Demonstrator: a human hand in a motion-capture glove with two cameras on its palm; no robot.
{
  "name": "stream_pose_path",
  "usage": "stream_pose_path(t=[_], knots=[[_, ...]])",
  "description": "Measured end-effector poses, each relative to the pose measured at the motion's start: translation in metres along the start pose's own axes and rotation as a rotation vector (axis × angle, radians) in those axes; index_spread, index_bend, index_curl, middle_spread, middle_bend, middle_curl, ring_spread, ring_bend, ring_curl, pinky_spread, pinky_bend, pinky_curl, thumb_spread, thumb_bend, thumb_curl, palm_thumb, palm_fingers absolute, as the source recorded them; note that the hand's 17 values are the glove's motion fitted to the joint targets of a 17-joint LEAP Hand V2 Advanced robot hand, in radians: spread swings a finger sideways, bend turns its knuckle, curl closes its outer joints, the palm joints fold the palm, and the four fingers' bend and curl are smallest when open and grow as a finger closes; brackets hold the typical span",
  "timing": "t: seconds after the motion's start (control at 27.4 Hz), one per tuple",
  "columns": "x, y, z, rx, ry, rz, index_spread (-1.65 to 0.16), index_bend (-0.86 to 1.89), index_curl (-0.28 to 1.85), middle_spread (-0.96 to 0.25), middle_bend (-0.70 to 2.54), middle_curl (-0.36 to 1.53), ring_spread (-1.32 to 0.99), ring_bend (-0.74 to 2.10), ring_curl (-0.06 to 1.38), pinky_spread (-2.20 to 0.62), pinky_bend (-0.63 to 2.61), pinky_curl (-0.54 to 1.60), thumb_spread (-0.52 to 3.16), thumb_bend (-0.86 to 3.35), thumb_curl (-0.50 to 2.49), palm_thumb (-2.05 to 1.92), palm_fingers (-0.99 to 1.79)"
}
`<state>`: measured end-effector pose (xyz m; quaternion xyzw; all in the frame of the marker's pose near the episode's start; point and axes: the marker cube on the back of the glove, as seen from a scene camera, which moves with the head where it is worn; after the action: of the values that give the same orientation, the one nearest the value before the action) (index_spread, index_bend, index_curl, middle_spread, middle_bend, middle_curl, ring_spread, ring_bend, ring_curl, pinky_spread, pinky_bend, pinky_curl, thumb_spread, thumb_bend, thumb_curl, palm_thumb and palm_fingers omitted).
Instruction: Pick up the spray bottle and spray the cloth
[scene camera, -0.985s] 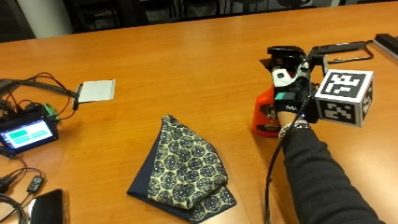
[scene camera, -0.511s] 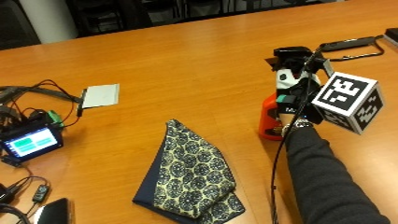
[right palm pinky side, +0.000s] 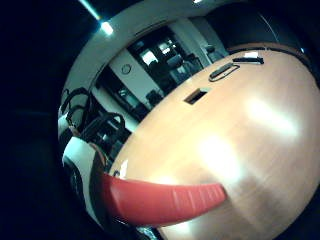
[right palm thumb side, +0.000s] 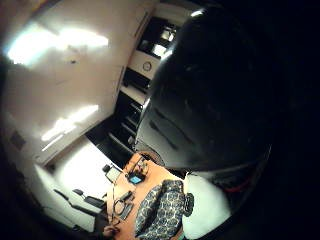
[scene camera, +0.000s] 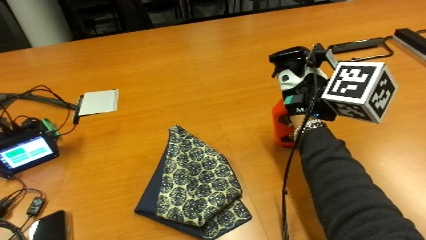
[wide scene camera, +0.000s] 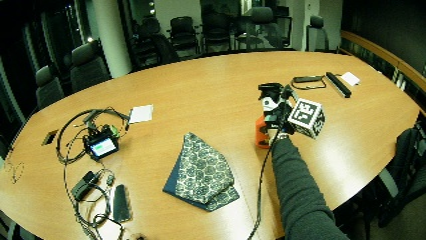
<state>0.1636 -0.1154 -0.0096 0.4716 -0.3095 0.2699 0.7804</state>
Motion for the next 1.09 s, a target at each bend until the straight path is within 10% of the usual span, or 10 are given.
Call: stream_pose_path(t=[1.09], knots=[[-0.047, 0.020, -0.004, -0.325, 0.445, -0.818, -0.25, 0.31, 0.52, -0.19, 0.58, 0.52, -0.21, 0.68, 0.47, -0.32, 0.50, 0.43, 0.45, -0.03, 0.71, 0.93, 1.40]])
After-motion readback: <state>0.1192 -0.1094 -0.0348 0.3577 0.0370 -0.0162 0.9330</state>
